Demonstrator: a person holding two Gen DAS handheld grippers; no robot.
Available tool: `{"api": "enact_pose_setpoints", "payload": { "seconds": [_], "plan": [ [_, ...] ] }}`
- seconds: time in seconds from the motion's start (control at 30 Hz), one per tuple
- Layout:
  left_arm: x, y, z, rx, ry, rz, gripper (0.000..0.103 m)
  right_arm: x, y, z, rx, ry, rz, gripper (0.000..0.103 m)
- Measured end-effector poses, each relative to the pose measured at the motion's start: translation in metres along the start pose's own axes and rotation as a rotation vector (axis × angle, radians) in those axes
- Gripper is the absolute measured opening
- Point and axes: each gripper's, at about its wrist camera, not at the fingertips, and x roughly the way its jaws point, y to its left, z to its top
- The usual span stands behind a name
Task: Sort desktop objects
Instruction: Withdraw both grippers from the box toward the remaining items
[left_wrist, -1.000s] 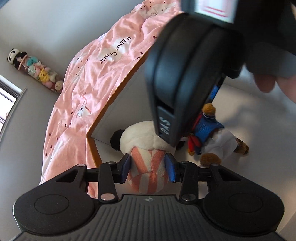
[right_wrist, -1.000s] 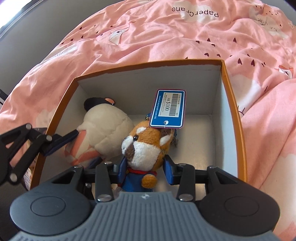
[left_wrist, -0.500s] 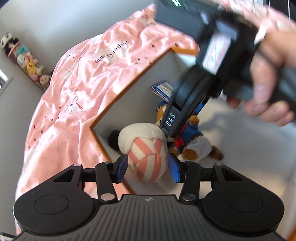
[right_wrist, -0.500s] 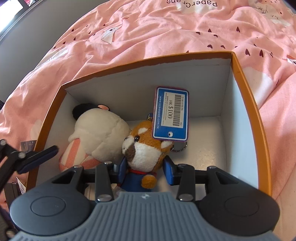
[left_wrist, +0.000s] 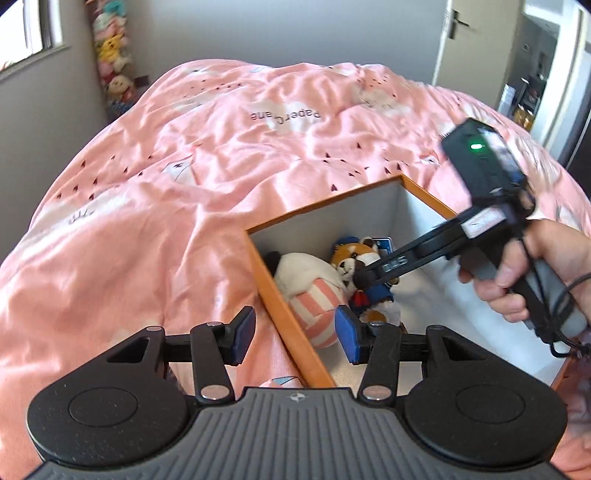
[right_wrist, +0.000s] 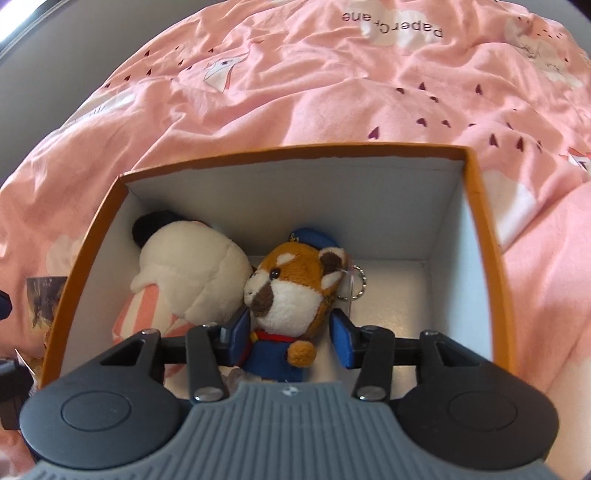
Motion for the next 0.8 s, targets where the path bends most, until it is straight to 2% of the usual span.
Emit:
{"api": "enact_pose_setpoints", "payload": {
  "seconds": [0.13,0.3,0.43,0.53,0.6,0.7,0.8],
  "plan": [
    [-0.004,0.009,-0.006,-0.049,-0.006,0.012,0.056,-0.028,0.002,-0.004,0.057,-0.056,0.041,0.060],
    [-0.006,0.014,-0.014,-0.089,0.002,0.020,0.056,-0.043,0.024,-0.009,0.063,-0.093,0.154,0.059],
    [-0.007,0.019,-0.019,-0.113,0.004,0.020,0.056,-0.031,0.046,-0.012,0.019,-0.087,0.144,0.058],
    [-0.010,0.023,-0.021,-0.123,0.001,0.020,0.056,-0.019,0.049,-0.016,0.013,-0.056,0.137,0.051],
    [-0.011,0.026,-0.023,-0.130,0.000,0.016,0.056,-0.010,0.048,-0.021,0.007,-0.013,0.141,0.041],
    [-0.009,0.030,-0.025,-0.142,0.003,0.015,0.056,0.001,0.047,-0.033,-0.018,0.039,0.127,0.031],
    [-0.006,0.032,-0.026,-0.156,0.013,0.015,0.055,0.005,0.047,-0.037,-0.045,0.031,0.148,0.028]
  ]
}}
